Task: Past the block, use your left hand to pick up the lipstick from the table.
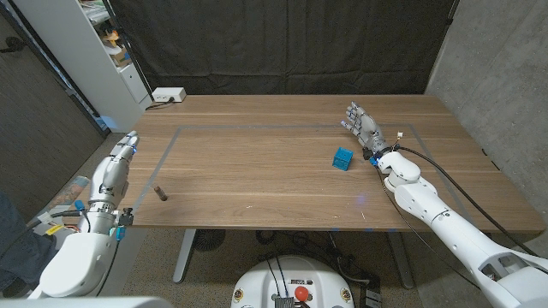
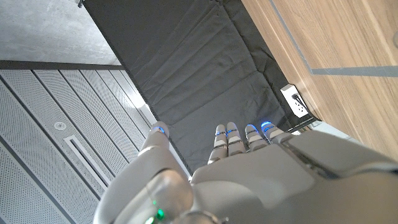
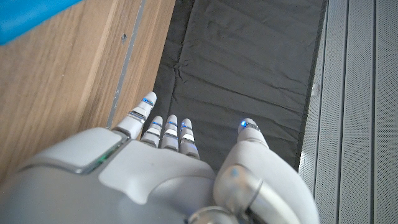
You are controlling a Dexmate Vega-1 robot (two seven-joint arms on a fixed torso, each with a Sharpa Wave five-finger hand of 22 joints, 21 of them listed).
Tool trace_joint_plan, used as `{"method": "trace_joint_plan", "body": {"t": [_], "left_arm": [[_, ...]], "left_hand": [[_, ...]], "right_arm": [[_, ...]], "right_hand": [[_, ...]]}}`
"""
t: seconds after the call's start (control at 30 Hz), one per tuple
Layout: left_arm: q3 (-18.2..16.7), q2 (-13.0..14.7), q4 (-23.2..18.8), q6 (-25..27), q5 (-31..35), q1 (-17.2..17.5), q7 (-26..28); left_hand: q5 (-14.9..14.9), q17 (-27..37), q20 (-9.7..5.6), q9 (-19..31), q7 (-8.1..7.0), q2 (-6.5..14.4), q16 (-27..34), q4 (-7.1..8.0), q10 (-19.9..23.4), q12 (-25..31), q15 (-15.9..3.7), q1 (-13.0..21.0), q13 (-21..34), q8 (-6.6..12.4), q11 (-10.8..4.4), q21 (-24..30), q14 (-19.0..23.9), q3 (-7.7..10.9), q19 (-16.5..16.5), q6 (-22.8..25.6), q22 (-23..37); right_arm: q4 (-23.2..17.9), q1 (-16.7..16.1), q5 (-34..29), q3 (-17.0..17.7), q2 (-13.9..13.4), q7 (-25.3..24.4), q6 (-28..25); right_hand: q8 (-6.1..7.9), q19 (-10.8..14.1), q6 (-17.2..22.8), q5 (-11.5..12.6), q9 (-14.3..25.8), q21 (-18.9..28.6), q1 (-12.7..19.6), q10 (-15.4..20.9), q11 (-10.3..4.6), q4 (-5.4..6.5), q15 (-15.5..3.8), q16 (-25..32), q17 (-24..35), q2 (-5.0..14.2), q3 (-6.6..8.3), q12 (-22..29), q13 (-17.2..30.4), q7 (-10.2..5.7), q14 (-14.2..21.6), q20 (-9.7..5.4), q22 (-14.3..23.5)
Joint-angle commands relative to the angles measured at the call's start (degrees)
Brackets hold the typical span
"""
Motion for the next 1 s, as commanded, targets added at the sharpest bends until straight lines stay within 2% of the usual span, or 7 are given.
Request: {"method": "trace_joint_plan", "body": {"t": [0.03,0.67,1.0], "left_arm": [[-1.7,-1.1,-0.7,0.7,0.5,1.2,-0.1],[-3.3,-3.2,-0.8,0.8,1.2,2.6,0.2],[-3.5,-3.5,-0.5,1.4,1.6,2.8,0.1]], "left_hand": [[-0.1,0.2,0.28,0.3,0.12,0.0,0.2,-0.33,0.6,0.3,-0.09,0.6,0.2,0.02,-0.18,0.2,0.3,0.18,-0.1,0.4,0.3],[-0.2,0.2,0.34,0.3,0.08,0.0,0.2,-0.39,0.6,0.2,-0.06,1.0,0.2,-0.11,-0.23,0.2,0.2,0.18,-0.2,0.4,0.3],[-0.3,0.2,0.91,0.3,0.05,0.0,0.2,-0.42,0.6,0.1,-0.02,1.2,0.3,-0.14,-0.28,0.4,0.3,0.17,0.1,0.4,0.3]], "right_arm": [[0.7,0.9,-0.5,-0.3,0.2,0.4,0.5],[0.7,0.8,-0.5,-0.4,0.3,-0.1,-0.1],[0.4,0.6,-0.6,-0.4,0.2,-0.1,-0.3]], "right_hand": [[-0.08,-0.2,0.3,0.4,0.3,0.2,0.3,-0.1,-0.13,-0.09,0.54,0.1,0.1,0.35,0.13,0.1,0.2,-0.35,0.1,-0.08,0.2],[-0.10,-0.2,0.3,0.4,0.4,0.2,0.3,-0.1,-0.15,-0.16,0.51,0.1,0.1,0.41,0.12,0.1,0.2,-0.36,0.0,-0.11,0.2],[-0.10,-0.2,0.2,0.4,0.4,0.2,0.3,-0.2,-0.28,-0.21,0.53,0.0,0.1,0.43,0.10,0.0,0.2,-0.38,0.0,-0.07,0.2]]}}
